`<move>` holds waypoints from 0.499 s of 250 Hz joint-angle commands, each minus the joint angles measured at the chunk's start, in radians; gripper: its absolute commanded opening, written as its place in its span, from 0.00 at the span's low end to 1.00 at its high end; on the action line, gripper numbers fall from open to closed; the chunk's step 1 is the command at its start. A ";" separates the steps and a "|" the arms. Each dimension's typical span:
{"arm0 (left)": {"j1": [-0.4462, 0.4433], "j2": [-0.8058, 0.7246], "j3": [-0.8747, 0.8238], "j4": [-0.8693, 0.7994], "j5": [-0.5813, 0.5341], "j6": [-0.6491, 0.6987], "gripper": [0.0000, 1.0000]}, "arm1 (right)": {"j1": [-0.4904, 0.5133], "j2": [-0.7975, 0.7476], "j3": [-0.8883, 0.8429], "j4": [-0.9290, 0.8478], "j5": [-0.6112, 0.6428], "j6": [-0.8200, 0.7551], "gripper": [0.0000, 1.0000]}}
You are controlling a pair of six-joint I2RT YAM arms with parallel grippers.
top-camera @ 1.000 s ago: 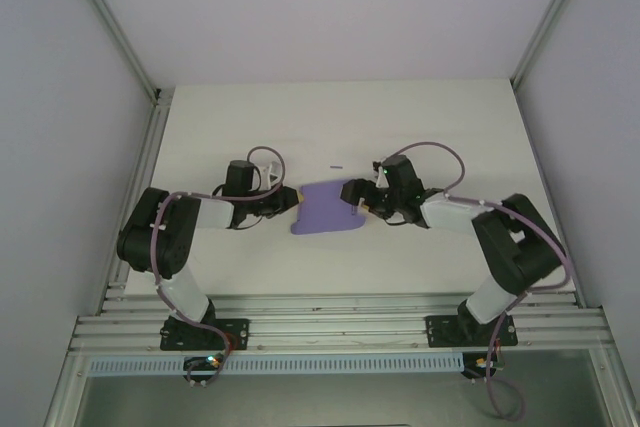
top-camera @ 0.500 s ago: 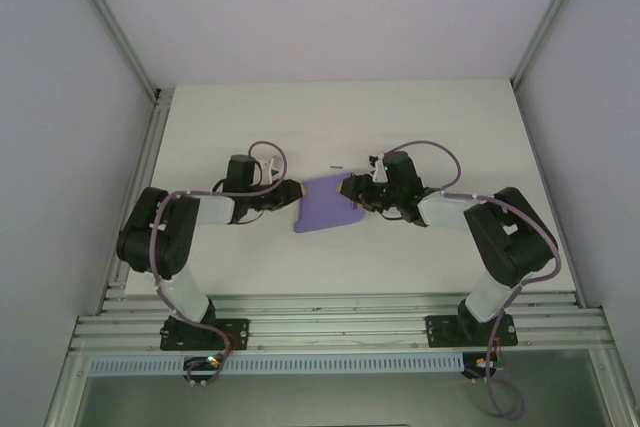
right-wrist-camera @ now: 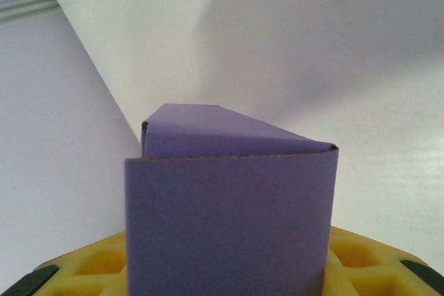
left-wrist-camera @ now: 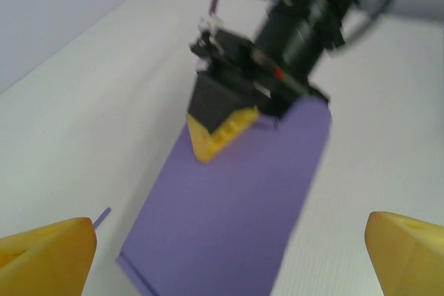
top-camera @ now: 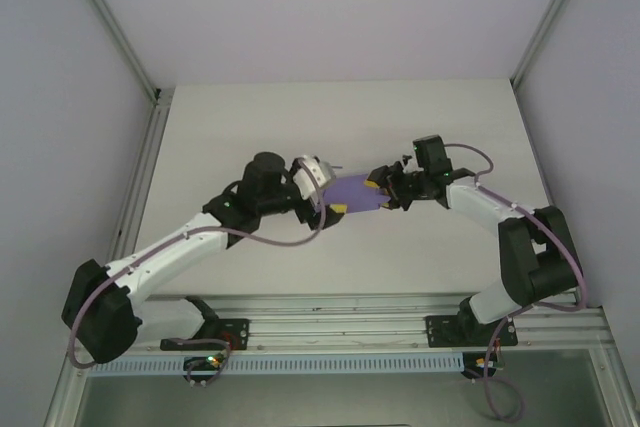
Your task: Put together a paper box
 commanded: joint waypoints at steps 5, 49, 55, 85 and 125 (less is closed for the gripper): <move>-0.017 0.024 0.020 -0.184 -0.121 0.248 1.00 | -0.033 -0.030 0.012 -0.142 -0.188 0.188 0.31; -0.067 0.106 0.086 -0.221 -0.213 0.322 1.00 | -0.006 -0.061 0.029 -0.146 -0.201 0.274 0.30; -0.067 0.118 0.091 -0.217 -0.224 0.330 1.00 | -0.002 -0.068 0.029 -0.139 -0.201 0.284 0.31; -0.074 0.173 0.141 -0.257 -0.258 0.353 1.00 | 0.004 -0.094 0.019 -0.129 -0.203 0.310 0.35; -0.083 0.187 0.155 -0.256 -0.243 0.361 0.93 | 0.004 -0.109 0.000 -0.098 -0.218 0.347 0.35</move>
